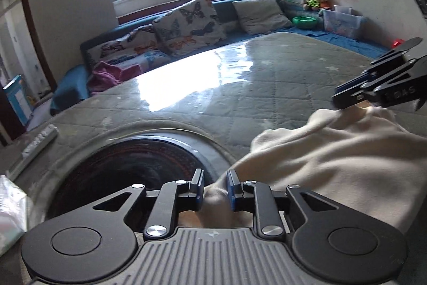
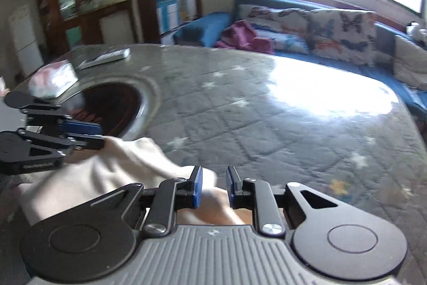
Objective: Fold clothes
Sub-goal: 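Lift and fold the cloth end over with both grippers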
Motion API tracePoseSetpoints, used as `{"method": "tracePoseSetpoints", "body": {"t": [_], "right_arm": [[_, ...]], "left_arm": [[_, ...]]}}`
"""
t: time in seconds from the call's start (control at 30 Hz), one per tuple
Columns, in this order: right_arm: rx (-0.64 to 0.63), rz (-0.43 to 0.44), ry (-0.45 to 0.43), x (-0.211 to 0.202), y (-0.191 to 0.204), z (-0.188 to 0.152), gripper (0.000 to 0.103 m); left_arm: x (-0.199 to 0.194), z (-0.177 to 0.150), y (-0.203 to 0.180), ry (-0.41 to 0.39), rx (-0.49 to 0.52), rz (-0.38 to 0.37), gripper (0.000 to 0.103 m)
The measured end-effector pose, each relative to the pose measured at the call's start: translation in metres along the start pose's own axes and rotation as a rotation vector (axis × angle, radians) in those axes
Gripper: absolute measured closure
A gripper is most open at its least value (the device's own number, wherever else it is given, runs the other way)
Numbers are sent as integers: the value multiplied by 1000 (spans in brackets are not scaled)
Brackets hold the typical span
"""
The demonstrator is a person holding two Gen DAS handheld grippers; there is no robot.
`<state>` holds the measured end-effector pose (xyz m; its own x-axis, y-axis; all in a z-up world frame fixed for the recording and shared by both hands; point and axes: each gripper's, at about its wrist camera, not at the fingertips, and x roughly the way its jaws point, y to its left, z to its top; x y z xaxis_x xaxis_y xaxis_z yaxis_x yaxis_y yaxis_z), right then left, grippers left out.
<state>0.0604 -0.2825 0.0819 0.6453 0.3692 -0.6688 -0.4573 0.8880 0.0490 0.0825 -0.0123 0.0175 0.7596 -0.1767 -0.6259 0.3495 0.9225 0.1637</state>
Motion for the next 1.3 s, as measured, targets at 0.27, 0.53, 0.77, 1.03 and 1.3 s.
{"method": "tracePoseSetpoints", "body": {"t": [0.27,0.53,0.77,1.03,1.3], "right_arm": [[18,49,-47,-27,-3,-5,85],[-18,35,28,7,14,-10,86],[70,5,-34,-14,-10,-18,85],[136,0,-16,-61,-37,-46,85],[131,-16,1,-43,-31,-57,85]], "left_arm": [[-27,21,-29,-65,-49,-134,85],[15,24,-33,22,-109,-129,83],[10,22,-33,6,-125,-112,83],[-11,23,-54,-46,-98,-133,83],[-7,18,-60,-32,-77,-116,83]]}}
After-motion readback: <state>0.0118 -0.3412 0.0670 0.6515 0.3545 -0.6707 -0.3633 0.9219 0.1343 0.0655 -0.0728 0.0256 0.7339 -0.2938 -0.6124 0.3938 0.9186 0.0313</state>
